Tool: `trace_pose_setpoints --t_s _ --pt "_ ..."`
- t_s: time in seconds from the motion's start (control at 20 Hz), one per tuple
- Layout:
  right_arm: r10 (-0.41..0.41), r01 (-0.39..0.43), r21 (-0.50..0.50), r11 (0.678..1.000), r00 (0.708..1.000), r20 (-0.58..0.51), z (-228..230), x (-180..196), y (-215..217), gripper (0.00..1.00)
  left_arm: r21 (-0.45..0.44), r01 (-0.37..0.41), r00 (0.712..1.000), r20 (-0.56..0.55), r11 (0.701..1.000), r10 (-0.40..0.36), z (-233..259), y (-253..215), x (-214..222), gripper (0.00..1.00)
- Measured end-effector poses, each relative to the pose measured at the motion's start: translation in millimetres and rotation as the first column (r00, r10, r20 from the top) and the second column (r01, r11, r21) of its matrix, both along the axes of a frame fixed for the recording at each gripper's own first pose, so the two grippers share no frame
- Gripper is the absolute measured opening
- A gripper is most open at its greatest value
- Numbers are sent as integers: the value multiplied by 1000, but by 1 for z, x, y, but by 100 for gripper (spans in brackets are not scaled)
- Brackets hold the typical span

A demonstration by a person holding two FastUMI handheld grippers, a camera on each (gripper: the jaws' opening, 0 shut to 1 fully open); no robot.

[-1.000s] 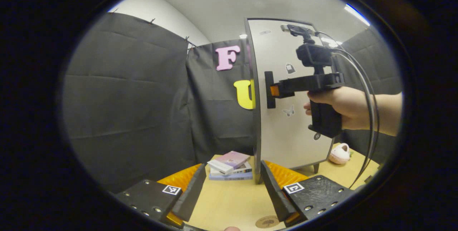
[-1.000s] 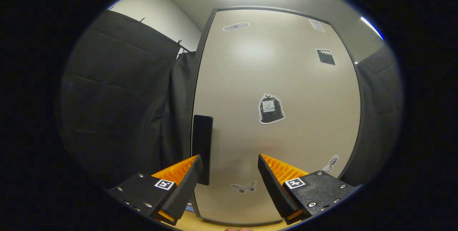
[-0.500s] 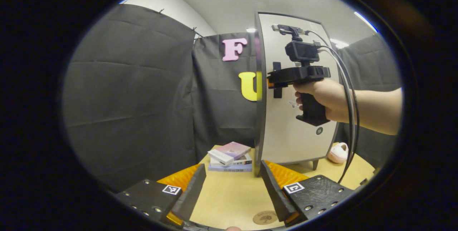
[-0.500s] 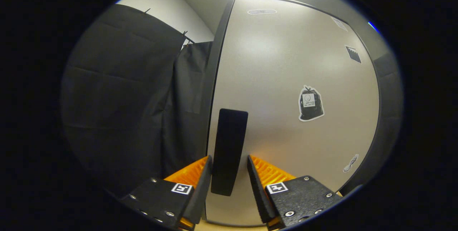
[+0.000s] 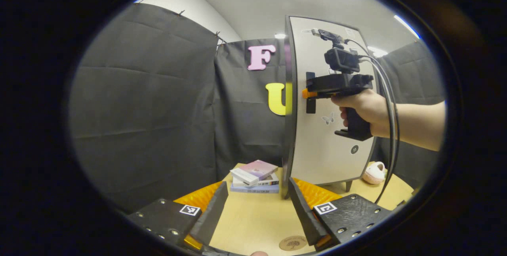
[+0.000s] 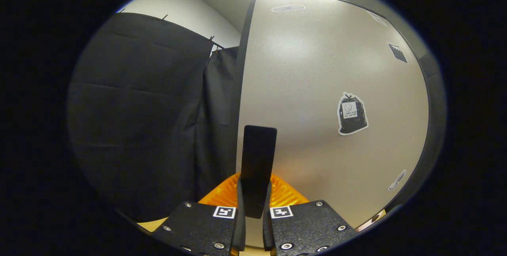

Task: Open the cabinet door with the right hand, grasp the bottle in the cabinet with the left hand and place it on the coaster, then close the cabinet door with the right hand.

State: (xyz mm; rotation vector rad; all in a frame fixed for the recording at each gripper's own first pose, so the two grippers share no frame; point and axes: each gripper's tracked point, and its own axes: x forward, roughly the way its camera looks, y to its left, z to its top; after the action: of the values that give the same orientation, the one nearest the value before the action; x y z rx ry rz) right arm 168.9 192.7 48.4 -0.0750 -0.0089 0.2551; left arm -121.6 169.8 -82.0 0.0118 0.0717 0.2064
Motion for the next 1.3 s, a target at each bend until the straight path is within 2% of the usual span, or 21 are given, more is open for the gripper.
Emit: trace_pose_setpoints --t_s 0.25,0.65,0.75,0.8,0.85,1.0,1.05,1.1,1.3 --pt "77 -77 26 997 997 -2 3 -19 2 15 46 -9 1000 5 999 8 8 0 -7 88" --pt "218 -217 24 976 975 -49 -2 -31 -5 16 12 -14 1000 3 1000 14 1 -37 -27 88" --pt "260 -259 24 966 964 -58 -3 -32 -5 15 13 -28 1000 14 1000 28 7 -49 -33 88" --pt "282 -281 23 959 957 -62 -4 -32 -7 16 20 -35 999 17 999 34 9 -55 -34 94" --pt "304 -303 26 953 950 -67 -5 -32 -8 16 28 -43 999 19 999 42 10 -60 -38 88" --pt "365 -364 32 931 928 -79 -8 -34 -9 16 56 -80 997 19 995 79 18 -75 -54 88" --pt "386 -385 31 922 919 -85 -10 -36 -10 16 60 -89 996 21 994 88 19 -80 -62 94" --pt "408 -407 34 913 909 -89 -10 -37 -12 16 63 -97 995 23 993 96 20 -87 -68 88" --pt "493 -491 45 870 865 -92 -13 -40 -17 16 85 -138 990 11 987 137 19 -107 -98 88"
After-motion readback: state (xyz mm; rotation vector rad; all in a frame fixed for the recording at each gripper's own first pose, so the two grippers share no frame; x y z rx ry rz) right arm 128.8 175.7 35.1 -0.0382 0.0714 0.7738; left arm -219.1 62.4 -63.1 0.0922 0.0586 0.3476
